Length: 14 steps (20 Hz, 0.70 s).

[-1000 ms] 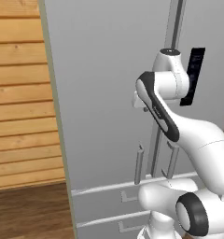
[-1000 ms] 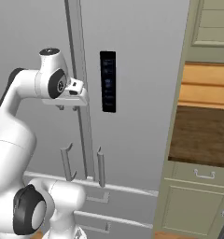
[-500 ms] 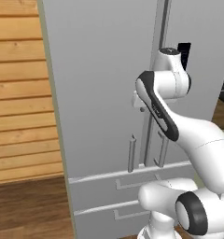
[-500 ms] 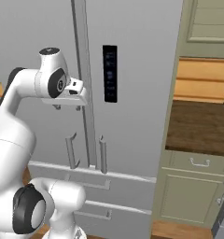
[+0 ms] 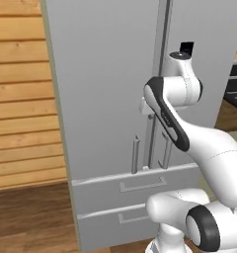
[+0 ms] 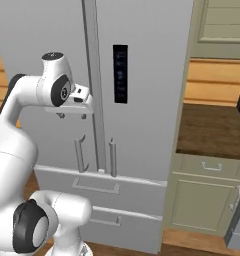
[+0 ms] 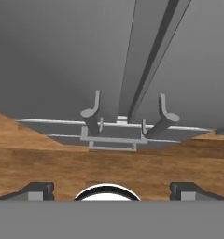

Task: Take the strawberry from the fridge and place it on top of the pancake, located on the dining counter.

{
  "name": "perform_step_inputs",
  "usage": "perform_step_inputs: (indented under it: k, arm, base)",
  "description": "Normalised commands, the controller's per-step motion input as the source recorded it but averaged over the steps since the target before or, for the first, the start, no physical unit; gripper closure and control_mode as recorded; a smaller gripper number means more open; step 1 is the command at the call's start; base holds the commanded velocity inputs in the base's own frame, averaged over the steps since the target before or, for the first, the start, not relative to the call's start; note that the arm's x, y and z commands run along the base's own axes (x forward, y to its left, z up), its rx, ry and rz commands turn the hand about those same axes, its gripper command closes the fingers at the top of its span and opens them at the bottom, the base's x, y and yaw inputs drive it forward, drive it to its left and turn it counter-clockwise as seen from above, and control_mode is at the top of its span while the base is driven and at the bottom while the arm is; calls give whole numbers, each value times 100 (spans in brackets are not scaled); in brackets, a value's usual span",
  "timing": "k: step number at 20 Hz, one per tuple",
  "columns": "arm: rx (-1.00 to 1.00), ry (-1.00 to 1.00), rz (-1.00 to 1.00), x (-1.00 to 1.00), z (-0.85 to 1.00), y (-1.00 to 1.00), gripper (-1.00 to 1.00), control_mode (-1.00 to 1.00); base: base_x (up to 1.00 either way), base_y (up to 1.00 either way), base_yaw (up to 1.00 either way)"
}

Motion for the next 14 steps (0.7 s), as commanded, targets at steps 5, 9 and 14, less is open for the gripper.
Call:
perform_step_inputs:
  k: [5, 9, 14]
  arm:
    - [0, 0, 0, 0, 0, 0, -100, 100]
    - [0, 0, 0, 0, 0, 0, -100, 100]
    - [0, 0, 0, 0, 0, 0, -100, 100]
  base:
    - [-9, -46, 0]
    - [0, -60, 0]
    - [-10, -28, 3]
